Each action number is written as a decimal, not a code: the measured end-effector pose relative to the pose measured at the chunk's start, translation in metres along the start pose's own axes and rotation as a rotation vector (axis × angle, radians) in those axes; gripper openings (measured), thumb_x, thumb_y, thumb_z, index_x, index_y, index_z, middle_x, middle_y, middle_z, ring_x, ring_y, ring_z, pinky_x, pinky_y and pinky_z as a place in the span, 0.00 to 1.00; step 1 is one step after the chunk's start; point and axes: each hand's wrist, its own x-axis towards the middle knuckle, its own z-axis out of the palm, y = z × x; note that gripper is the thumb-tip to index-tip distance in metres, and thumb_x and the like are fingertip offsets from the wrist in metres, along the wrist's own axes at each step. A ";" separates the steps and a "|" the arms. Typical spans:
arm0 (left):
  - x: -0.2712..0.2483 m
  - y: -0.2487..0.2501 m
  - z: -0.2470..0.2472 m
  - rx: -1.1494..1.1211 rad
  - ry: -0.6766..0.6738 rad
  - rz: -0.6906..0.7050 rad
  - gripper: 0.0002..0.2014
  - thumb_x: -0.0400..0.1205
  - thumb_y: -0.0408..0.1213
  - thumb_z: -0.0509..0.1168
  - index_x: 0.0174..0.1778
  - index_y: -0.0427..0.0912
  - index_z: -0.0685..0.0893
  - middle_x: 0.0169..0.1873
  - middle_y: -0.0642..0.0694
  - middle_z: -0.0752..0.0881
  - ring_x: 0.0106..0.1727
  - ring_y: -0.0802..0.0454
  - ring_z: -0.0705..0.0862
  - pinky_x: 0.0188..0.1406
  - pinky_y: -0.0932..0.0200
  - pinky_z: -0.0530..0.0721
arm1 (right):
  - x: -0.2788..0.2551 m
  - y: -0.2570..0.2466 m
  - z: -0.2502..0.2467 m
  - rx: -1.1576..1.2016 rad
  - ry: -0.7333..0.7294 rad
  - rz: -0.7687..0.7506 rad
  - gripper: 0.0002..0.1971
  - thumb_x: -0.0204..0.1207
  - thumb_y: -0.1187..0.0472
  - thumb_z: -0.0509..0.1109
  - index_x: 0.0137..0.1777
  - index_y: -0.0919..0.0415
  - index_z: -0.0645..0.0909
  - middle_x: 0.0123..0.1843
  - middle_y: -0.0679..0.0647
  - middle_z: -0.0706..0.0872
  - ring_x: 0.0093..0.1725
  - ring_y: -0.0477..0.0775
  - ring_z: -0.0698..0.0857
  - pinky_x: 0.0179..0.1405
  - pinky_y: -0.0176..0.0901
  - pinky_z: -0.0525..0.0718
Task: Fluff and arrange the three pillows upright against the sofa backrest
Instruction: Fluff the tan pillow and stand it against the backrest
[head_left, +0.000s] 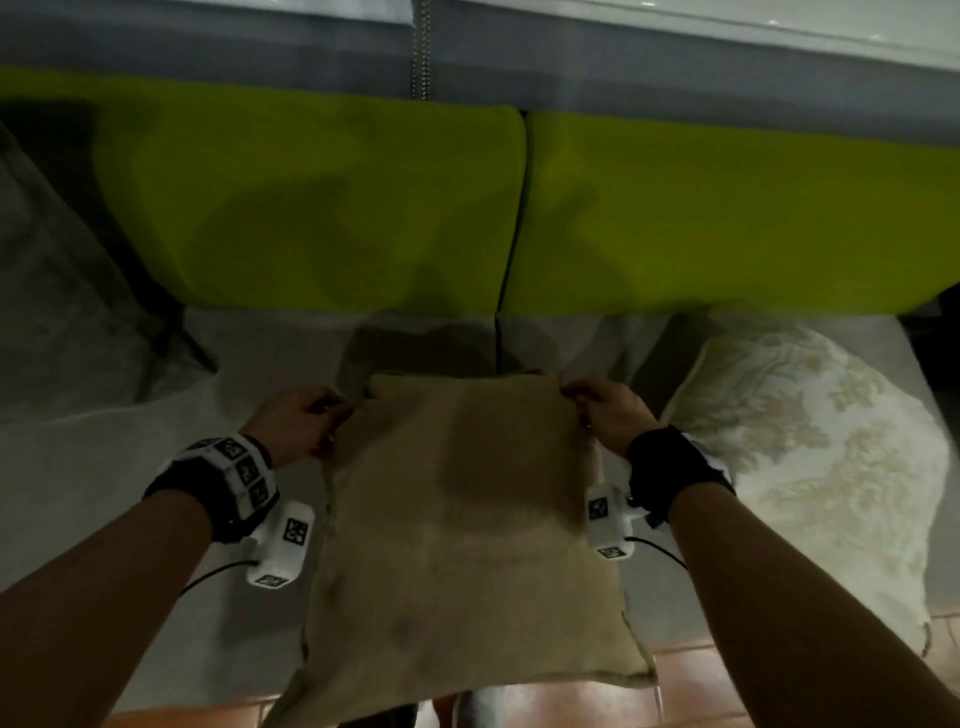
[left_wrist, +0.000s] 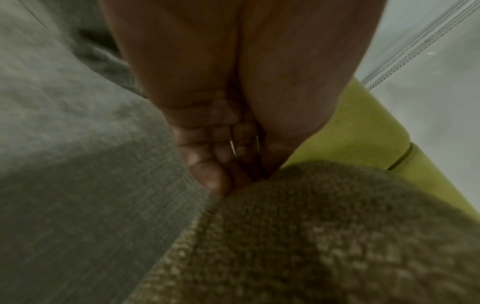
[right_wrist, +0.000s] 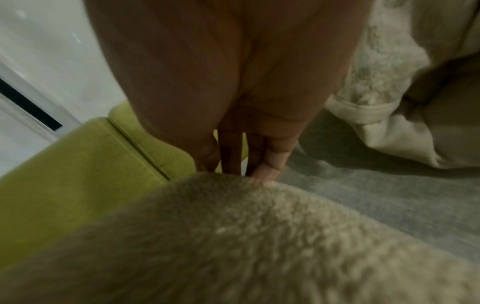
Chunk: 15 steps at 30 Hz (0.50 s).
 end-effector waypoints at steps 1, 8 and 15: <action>0.003 0.001 0.002 0.050 -0.021 -0.006 0.12 0.87 0.47 0.64 0.54 0.45 0.89 0.45 0.41 0.91 0.45 0.41 0.90 0.45 0.49 0.88 | 0.001 0.001 0.002 -0.019 -0.002 0.028 0.15 0.89 0.56 0.60 0.69 0.47 0.85 0.66 0.55 0.84 0.67 0.62 0.83 0.65 0.50 0.81; 0.005 0.014 0.013 0.290 -0.269 0.067 0.07 0.88 0.37 0.63 0.49 0.46 0.87 0.48 0.45 0.89 0.47 0.47 0.86 0.51 0.53 0.81 | -0.002 0.007 0.005 -0.149 -0.194 0.093 0.16 0.90 0.54 0.62 0.70 0.55 0.86 0.66 0.55 0.86 0.66 0.58 0.83 0.72 0.52 0.79; 0.003 0.002 -0.004 0.562 -0.189 0.077 0.11 0.78 0.25 0.66 0.46 0.47 0.86 0.38 0.50 0.86 0.40 0.51 0.84 0.40 0.57 0.77 | -0.002 -0.004 -0.015 -0.370 -0.117 -0.055 0.10 0.86 0.60 0.64 0.60 0.58 0.86 0.58 0.62 0.88 0.62 0.63 0.85 0.53 0.44 0.74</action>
